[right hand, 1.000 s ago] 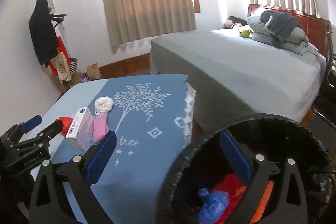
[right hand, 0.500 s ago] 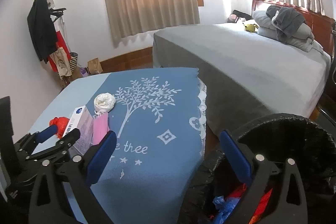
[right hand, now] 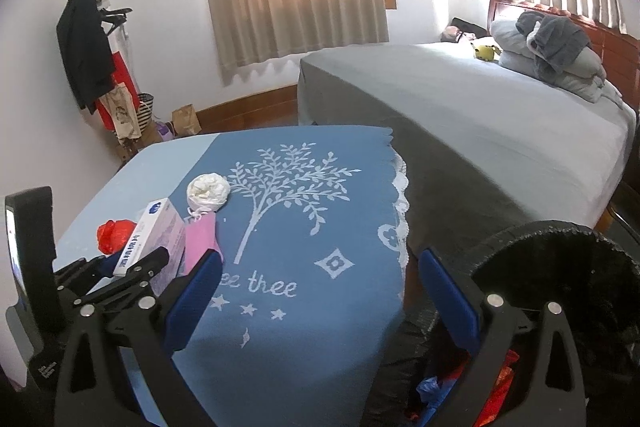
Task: Collect trash
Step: 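Grasp the white alcohol-pad box with the left tool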
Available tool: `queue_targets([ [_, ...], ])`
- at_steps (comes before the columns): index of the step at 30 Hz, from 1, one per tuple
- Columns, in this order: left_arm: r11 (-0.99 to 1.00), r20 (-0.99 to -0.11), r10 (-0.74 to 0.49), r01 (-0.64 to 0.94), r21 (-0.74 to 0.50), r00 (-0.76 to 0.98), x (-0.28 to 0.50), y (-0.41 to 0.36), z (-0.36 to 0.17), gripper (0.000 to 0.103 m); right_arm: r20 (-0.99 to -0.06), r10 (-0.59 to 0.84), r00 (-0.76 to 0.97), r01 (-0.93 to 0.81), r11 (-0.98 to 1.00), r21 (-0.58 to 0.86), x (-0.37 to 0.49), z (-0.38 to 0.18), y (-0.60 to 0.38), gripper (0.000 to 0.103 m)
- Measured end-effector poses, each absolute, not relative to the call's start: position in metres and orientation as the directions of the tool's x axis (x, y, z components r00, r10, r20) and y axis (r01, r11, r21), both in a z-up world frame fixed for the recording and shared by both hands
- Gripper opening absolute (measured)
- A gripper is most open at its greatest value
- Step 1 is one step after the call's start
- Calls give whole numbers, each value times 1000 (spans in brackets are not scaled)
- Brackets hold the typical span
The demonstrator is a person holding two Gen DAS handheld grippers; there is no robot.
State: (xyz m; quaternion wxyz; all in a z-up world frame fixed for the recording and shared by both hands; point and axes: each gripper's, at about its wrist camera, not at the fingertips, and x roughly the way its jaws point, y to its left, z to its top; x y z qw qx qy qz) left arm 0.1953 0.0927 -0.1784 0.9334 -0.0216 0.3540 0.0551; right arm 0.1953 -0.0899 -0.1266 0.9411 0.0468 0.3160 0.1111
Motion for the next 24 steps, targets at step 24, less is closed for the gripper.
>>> queue_targets([
  [24, 982, -622, 162, -189, 22, 766, 177, 150, -164, 29, -657, 314, 685, -289, 946, 150, 239, -160, 2, 84],
])
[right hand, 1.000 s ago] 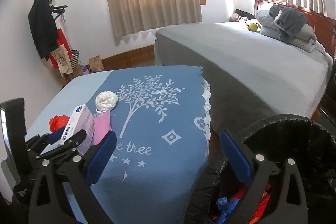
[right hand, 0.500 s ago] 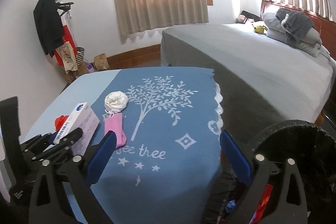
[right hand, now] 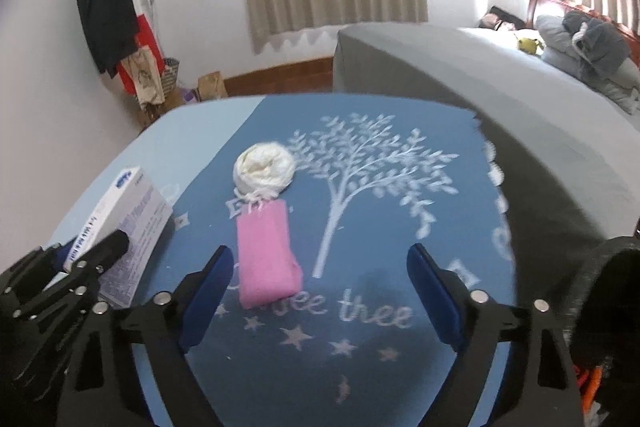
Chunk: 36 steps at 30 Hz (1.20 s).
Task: Collect trash
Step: 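Grasp the white alcohol-pad box with the left tool, then grasp the pink bag with the right tool while the left tool holds the box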
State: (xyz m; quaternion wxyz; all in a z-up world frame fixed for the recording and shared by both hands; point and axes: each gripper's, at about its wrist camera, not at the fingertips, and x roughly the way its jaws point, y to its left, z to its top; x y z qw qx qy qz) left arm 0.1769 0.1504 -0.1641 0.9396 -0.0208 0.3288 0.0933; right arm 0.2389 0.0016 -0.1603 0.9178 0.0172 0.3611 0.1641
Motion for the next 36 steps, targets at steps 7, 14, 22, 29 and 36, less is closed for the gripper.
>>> queue_targets([
  [7, 980, -631, 163, -199, 13, 759, 179, 156, -171, 29, -703, 324, 634, -313, 938, 150, 249, -177, 20, 66],
  [14, 977, -638, 162, -213, -4, 753, 179, 160, -175, 29, -736, 348, 580, -351, 923, 159, 251, -185, 27, 32],
  [22, 977, -636, 164, -214, -3, 754, 179, 160, -175, 29, -720, 374, 585, -356, 916, 187, 245, -180, 22, 19],
  [29, 979, -619, 156, -202, -4, 770, 175, 153, -166, 29, -692, 387, 610, -346, 915, 208, 231, -165, 7, 19],
  [36, 985, -602, 134, -170, -3, 787, 167, 135, -151, 29, -655, 393, 645, -328, 917, 227, 217, -142, -17, 20],
])
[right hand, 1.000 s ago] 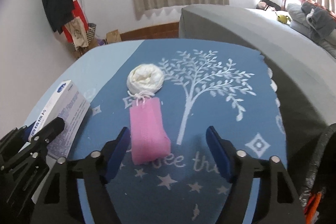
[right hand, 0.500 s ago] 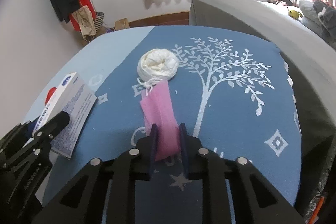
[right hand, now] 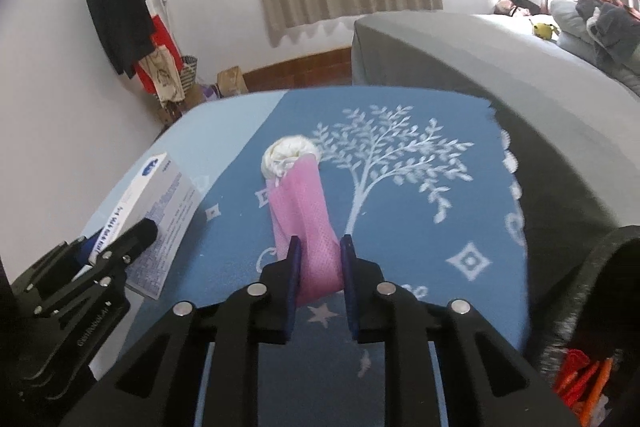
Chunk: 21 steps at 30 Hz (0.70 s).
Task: Collect trash
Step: 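Grasp the pink bag with the right tool while the left tool holds the box, then carry the white box and pink bag over the black bin with both tools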
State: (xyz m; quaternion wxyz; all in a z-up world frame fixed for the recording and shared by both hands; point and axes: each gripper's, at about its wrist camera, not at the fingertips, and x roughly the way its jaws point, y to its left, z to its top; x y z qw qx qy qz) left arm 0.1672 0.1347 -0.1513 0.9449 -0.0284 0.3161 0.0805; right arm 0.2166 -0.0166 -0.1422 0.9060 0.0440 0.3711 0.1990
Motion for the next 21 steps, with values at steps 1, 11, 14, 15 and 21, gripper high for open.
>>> queue_targets([
  [1, 986, -601, 132, -167, -2, 788, 166, 132, -150, 29, -648, 393, 652, -323, 918, 231, 214, -138, -22, 19],
  [11, 993, -571, 97, -115, 5, 815, 155, 100, -128, 29, -596, 362, 717, -292, 932, 214, 190, -109, -61, 20],
  [14, 995, -561, 82, -98, 2, 824, 151, 90, -122, 29, -582, 355, 731, -280, 935, 219, 183, -101, -74, 20],
  [15, 996, -558, 78, -93, 1, 826, 150, 86, -119, 29, -579, 354, 735, -277, 935, 220, 181, -99, -78, 20],
  [21, 998, -536, 52, -60, 3, 843, 142, 65, -104, 29, -558, 337, 758, -259, 941, 216, 167, -86, -98, 20],
])
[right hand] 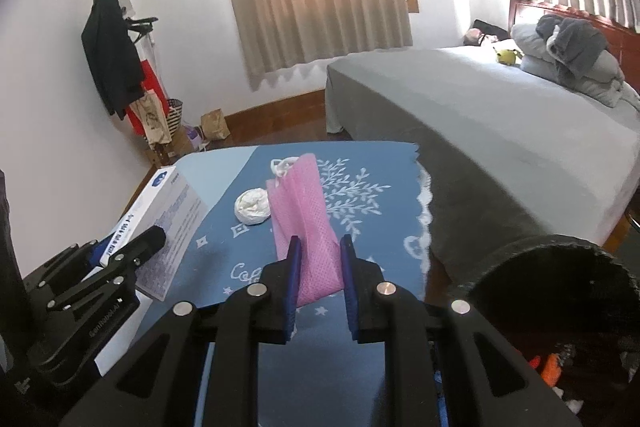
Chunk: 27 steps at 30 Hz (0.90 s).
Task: Collect trash
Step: 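Carry the white box and pink bag over the black bin with both tools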
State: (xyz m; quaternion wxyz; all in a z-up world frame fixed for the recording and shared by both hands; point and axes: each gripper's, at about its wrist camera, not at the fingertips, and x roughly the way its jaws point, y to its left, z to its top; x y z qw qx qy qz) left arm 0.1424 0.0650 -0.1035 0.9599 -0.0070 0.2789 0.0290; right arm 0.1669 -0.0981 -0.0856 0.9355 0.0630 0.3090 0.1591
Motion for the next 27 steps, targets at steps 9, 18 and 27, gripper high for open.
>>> queue_targets([
  [9, 1000, -500, -6, -1, -13, 866, 129, 37, -82, 29, -524, 303, 796, -224, 952, 210, 146, -67, -129, 20],
  [18, 996, -472, -81, 84, -16, 878, 115, -2, -69, 29, -488, 266, 831, -188, 961, 202, 125, -52, -160, 20],
  [27, 986, -456, -152, 165, -11, 877, 105, -35, -60, 29, -479, 213, 852, -125, 970, 209, 107, -49, -192, 20],
])
